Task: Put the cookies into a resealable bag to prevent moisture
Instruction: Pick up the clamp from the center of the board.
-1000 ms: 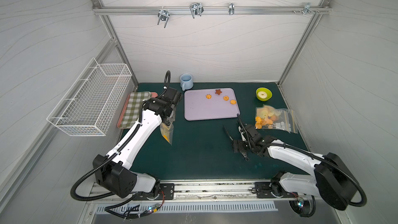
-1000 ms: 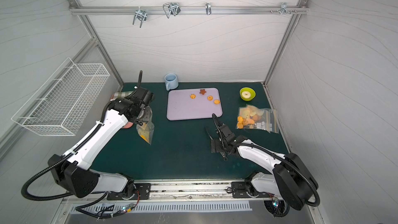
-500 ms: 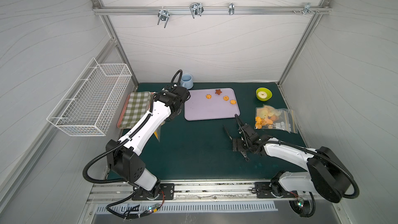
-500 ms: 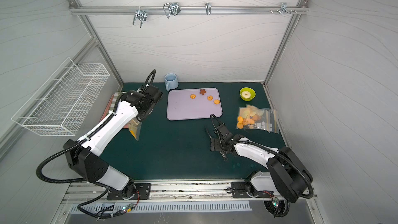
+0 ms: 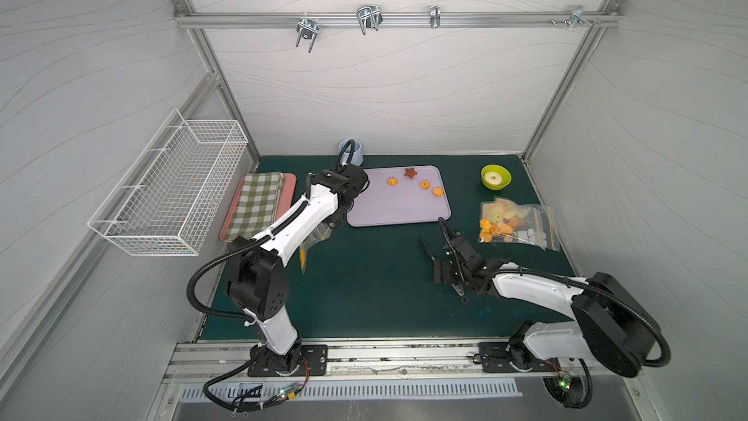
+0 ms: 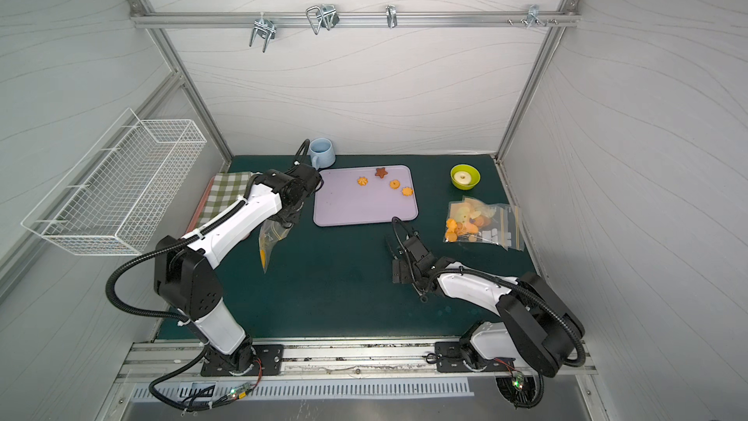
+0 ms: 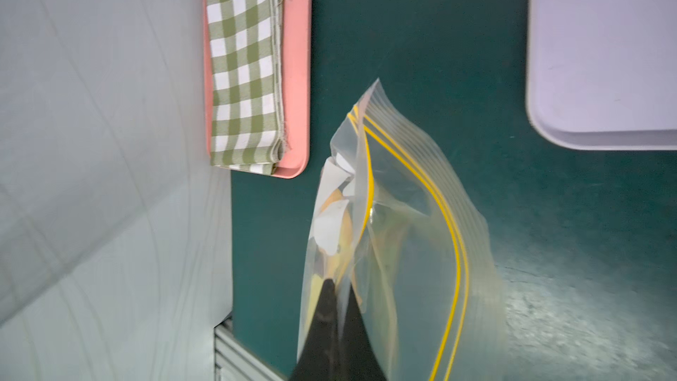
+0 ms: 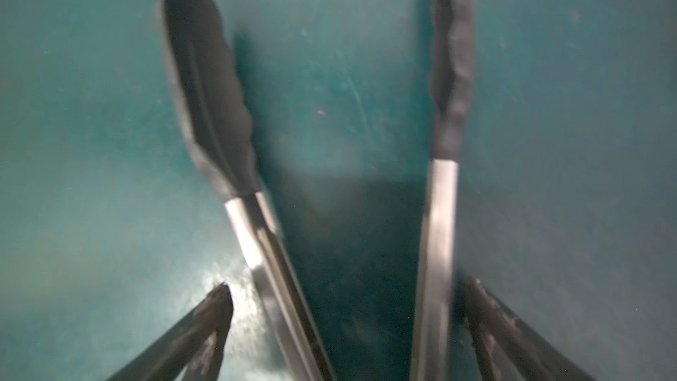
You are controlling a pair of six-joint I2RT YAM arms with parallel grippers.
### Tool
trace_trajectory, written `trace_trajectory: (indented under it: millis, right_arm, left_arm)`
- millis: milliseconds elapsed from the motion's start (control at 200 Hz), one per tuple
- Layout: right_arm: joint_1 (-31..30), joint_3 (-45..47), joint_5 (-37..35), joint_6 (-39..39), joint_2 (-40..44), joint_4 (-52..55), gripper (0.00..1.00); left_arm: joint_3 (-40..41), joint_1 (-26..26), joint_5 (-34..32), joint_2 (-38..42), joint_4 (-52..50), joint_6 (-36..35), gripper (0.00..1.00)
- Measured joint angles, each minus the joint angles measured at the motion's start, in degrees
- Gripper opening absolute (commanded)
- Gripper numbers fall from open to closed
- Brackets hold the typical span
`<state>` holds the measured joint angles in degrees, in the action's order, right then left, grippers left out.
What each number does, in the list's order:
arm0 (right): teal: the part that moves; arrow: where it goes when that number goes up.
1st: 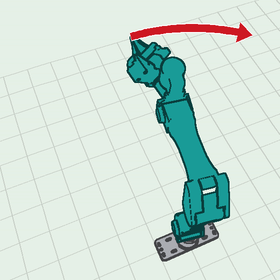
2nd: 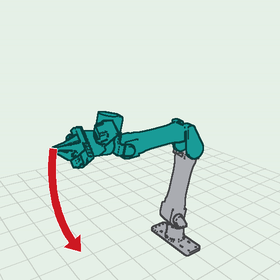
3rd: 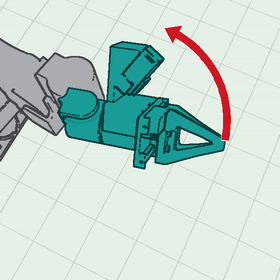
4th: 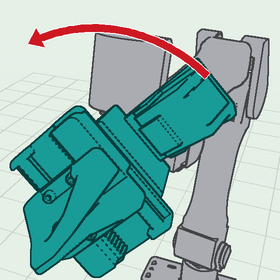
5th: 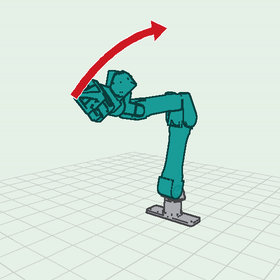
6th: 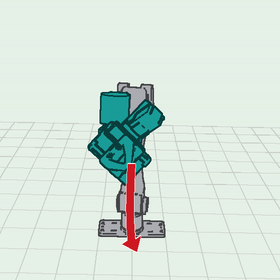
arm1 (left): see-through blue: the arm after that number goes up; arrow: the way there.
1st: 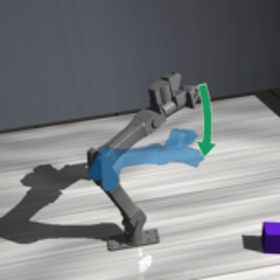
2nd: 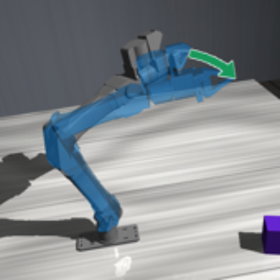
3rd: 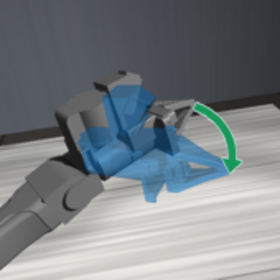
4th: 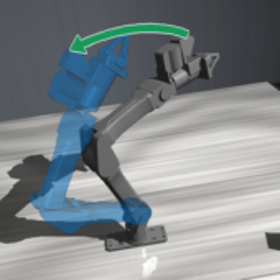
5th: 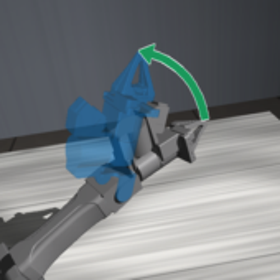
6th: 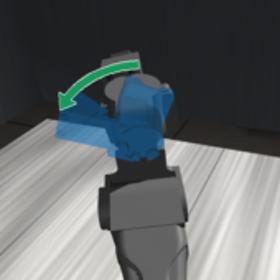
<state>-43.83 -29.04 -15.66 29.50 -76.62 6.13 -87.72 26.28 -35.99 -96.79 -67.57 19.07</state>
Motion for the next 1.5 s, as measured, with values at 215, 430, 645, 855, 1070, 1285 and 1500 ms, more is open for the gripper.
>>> trace_trajectory:
  millis: [215,430,645,855,1070,1285,1500]
  right_arm:
    - [-6.21,3.65,-7.61,-2.03,-2.32,-10.14,0.88]
    - [-10.29,5.2,-11.43,-2.14,-5.53,-18.82,0.86]
    - [-11.28,5.38,-13.27,-2.12,-7.93,-23.34,0.86]
    - [-11.32,5.31,-13.77,-2.08,-8.68,-24.44,0.79]
    - [-11.32,5.07,-13.73,-2.32,-8.79,-24.44,0.74]
    - [-11.34,5.31,-12.5,-2.56,-4.92,-19.58,0.67]
    - [-11.34,5.7,-12.35,-3.58,5.51,-11.98,0.67]
  left_arm:
    - [2.43,-0.46,5.33,2.69,3.69,-0.31,0.0]
    - [3.63,-1.22,8.68,3.17,5.9,-0.5,0.0]
    - [3.98,-2.62,11.89,4.26,6.8,-0.52,0.0]
    - [4.44,-3.74,14.1,5.33,7.65,-0.52,0.0]
    - [4.46,-3.98,14.95,5.44,7.74,-0.52,0.0]
    - [4.81,-4.76,16.81,5.81,8.5,-0.48,0.0]
    - [5.27,-6.05,19.04,6.75,9.35,-0.02,0.0]
